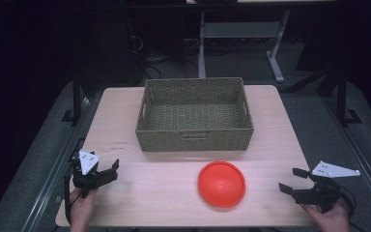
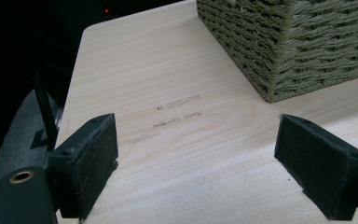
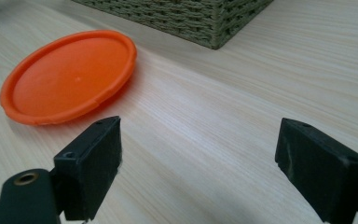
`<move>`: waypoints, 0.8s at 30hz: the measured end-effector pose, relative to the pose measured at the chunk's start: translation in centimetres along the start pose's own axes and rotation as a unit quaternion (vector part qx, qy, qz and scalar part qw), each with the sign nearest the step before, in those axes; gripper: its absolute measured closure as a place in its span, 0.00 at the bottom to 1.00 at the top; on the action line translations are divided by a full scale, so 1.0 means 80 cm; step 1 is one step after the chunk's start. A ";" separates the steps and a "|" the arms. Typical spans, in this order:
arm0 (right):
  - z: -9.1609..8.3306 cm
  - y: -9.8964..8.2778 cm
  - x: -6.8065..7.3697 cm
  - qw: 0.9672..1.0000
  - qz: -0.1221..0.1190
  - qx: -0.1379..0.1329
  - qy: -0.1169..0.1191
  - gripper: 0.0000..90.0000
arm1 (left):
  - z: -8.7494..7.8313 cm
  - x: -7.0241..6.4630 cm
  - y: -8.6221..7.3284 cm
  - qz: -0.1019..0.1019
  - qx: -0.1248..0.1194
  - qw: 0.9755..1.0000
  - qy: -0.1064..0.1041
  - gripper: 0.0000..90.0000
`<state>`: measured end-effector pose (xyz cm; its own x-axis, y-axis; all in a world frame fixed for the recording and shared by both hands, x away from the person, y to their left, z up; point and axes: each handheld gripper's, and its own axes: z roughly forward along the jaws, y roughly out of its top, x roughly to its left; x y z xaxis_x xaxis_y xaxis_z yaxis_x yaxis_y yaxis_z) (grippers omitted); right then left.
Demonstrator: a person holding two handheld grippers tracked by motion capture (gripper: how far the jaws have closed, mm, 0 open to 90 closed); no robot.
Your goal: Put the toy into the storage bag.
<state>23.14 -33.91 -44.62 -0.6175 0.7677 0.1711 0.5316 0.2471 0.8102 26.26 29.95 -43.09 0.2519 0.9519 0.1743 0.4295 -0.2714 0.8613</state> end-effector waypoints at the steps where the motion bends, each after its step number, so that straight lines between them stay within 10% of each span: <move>1: 0.001 0.002 0.001 1.000 -0.002 -0.001 0.002 0.16 | 0.000 -0.001 0.000 0.002 0.002 1.000 0.000 0.14; 24: 0.042 0.064 0.022 0.997 -0.020 0.053 0.050 0.16 | 0.002 0.002 -0.005 -0.003 0.009 1.000 -0.003 0.14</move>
<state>26.72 -29.29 -42.03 -0.6910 0.6948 0.1994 0.5609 0.3413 0.7543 26.24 30.17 -43.48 0.2542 0.9526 0.1671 0.4468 -0.2690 0.8533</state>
